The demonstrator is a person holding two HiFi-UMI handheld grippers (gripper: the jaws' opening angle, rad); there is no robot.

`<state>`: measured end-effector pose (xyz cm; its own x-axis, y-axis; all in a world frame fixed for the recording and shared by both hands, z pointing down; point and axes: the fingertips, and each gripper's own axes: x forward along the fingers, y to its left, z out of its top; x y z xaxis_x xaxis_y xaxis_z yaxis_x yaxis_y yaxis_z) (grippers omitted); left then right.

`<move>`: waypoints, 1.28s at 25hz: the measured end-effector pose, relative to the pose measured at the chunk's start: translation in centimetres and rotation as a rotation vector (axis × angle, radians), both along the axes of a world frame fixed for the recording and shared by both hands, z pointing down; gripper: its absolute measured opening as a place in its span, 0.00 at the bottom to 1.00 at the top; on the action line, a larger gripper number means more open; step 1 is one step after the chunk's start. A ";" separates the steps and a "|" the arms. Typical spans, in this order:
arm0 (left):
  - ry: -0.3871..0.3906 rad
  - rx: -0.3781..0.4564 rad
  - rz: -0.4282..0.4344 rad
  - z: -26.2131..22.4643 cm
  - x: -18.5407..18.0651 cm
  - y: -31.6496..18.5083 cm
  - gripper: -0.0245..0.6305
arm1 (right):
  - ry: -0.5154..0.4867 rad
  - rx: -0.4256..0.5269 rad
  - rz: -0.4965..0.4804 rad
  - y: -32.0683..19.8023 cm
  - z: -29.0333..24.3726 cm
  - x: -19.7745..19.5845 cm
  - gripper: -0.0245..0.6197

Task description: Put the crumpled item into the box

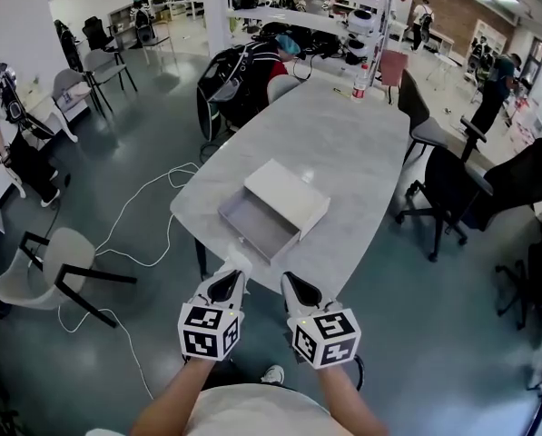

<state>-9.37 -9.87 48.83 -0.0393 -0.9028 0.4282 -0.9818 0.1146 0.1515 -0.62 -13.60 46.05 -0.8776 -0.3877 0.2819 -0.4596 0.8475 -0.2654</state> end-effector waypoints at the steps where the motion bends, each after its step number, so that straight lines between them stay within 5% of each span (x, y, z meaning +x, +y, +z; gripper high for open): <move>1: -0.003 -0.003 0.005 0.1 0.0 -0.4 0.06 | -0.001 0.000 0.005 -0.4 0.0 0.0 0.05; 14: -0.015 -0.051 0.132 2.3 -3.3 -6.7 0.06 | 0.045 -0.003 0.104 -6.0 0.9 -2.8 0.05; 32: -0.056 -0.198 0.517 7.6 -8.2 -16.6 0.06 | 0.123 -0.030 0.372 -13.3 2.2 -8.1 0.05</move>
